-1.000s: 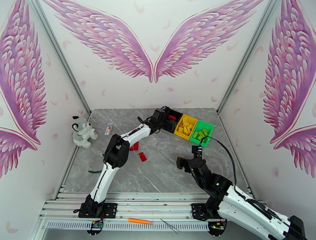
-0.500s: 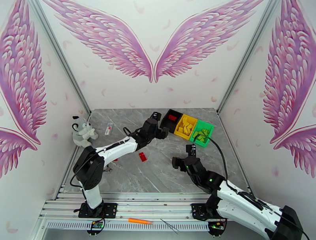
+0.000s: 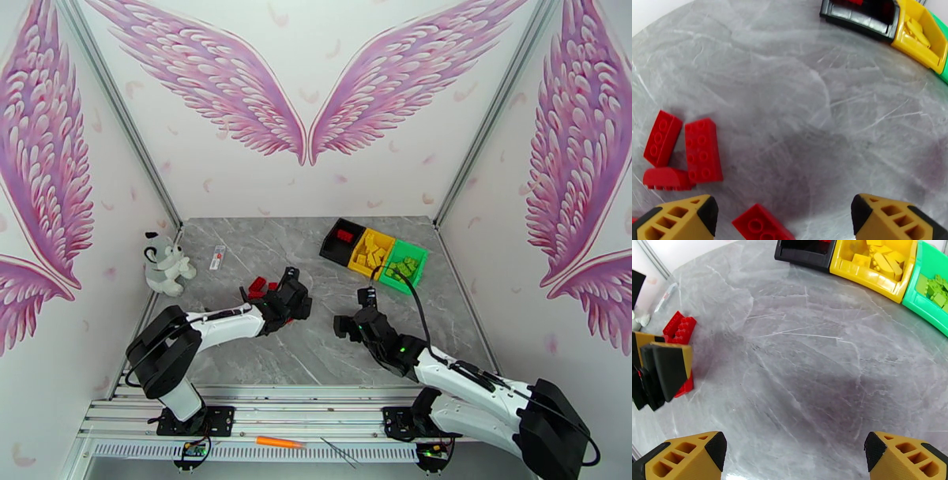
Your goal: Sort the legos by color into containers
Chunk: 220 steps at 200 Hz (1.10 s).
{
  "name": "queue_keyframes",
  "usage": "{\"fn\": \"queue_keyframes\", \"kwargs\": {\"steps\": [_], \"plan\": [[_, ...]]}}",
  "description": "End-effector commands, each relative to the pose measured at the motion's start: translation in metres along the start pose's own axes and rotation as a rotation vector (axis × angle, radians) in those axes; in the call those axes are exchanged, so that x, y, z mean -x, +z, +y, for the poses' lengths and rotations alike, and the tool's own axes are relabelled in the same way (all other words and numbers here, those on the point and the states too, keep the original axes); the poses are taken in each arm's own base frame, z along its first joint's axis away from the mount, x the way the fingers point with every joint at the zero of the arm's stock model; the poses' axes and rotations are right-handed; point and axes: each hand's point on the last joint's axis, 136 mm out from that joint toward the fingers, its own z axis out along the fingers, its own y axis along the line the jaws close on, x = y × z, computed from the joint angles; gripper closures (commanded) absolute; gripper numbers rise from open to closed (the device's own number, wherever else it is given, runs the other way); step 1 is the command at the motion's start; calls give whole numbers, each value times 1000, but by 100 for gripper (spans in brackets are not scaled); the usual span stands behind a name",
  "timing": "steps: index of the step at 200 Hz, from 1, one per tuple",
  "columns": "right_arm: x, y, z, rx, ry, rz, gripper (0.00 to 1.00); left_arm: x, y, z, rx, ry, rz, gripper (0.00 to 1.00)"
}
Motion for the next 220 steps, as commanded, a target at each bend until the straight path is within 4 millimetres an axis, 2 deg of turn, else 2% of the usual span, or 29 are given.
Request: {"fn": "queue_keyframes", "kwargs": {"steps": [1, 43, 73, 95, 114, 136, 171, 220], "plan": [[12, -1, 9, 38, 15, -27, 1, -15, 9, 8, 57, -19, 31, 6], [9, -5, 7, 45, 21, -29, 0, -38, 15, 20, 99, -28, 75, 9], [11, -6, 9, 58, 24, -36, 1, -58, 17, 21, 79, -54, 104, 13], [9, -3, 12, 68, 24, -28, 0, -67, 16, 17, 66, -59, 114, 19], [8, 1, 15, 74, 25, -16, 0, -71, 14, 15, 64, -57, 117, 30], [5, 3, 18, 87, 28, -3, 1, -70, 8, 12, 59, -57, 101, 42], [3, 5, 20, 99, 32, 4, 2, -56, -3, 6, 39, -52, 50, 61], [-2, 16, 34, 142, 8, 46, 1, -30, -10, -13, -40, -23, 2, 64]]}}
